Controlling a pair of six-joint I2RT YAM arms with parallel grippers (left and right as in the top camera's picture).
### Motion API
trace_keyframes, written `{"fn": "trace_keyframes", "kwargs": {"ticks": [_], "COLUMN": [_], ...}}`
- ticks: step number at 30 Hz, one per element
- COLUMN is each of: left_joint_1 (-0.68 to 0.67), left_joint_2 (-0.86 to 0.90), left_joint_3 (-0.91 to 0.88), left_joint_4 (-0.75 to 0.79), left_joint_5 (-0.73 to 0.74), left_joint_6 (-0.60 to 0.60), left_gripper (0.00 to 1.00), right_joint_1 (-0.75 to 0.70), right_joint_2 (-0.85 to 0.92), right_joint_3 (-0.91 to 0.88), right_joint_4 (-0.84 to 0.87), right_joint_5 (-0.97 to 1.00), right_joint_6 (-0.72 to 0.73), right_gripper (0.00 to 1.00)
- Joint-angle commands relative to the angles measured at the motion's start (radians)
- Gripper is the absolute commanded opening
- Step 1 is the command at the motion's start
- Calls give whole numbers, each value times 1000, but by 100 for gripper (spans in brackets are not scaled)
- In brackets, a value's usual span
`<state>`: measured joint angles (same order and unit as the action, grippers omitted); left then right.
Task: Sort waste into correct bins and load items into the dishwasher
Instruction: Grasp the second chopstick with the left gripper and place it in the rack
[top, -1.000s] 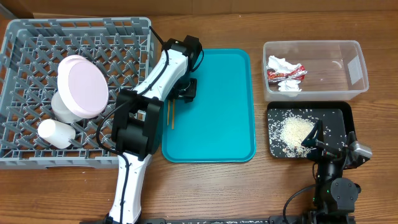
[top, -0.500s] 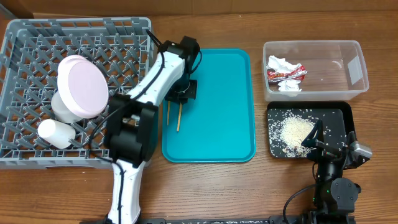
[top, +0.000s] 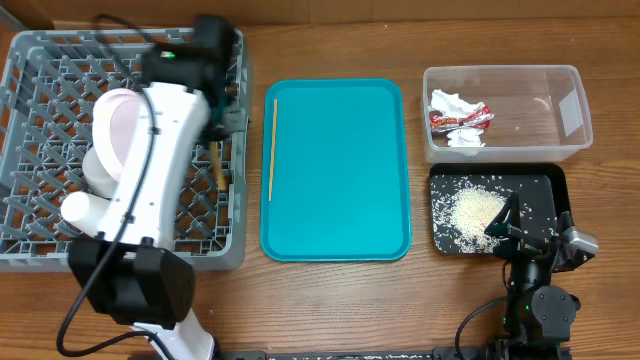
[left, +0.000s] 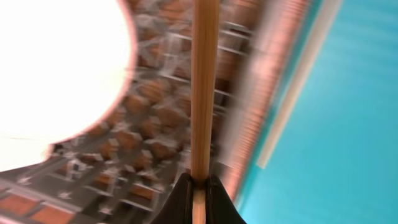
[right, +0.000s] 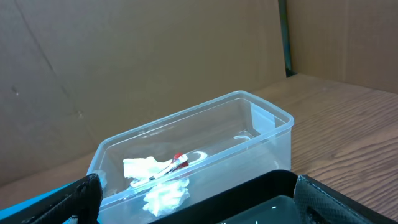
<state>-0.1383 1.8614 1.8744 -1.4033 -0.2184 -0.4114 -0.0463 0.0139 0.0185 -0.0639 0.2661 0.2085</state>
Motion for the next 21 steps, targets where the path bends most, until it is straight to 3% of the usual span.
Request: {"fn": "trace_keyframes", "kwargs": {"ticks": [1, 6, 12, 17, 18, 21], "left_joint_1": [88, 162, 173, 158, 155, 155], "left_joint_2": [49, 103, 175, 132, 121, 82], "left_joint_3": [5, 5, 4, 8, 8, 8], "left_joint_4": [5, 57, 35, 64, 65, 35], "left_joint_5": [-45, 37, 28, 69, 79, 79], "left_joint_6": [79, 204, 221, 337, 353, 328], "left_gripper": [4, 4, 4, 13, 17, 50], "right_joint_1": [-7, -7, -7, -7, -7, -7], "right_joint_2": [-10, -10, -10, -10, -10, -10], "right_joint_3": [-11, -11, -11, -11, -11, -11], "right_joint_4": [8, 8, 8, 8, 8, 8], "right_joint_5": [2, 2, 2, 2, 2, 2], "right_joint_6": [1, 1, 1, 1, 1, 1], "right_gripper": [100, 100, 100, 100, 100, 100]}}
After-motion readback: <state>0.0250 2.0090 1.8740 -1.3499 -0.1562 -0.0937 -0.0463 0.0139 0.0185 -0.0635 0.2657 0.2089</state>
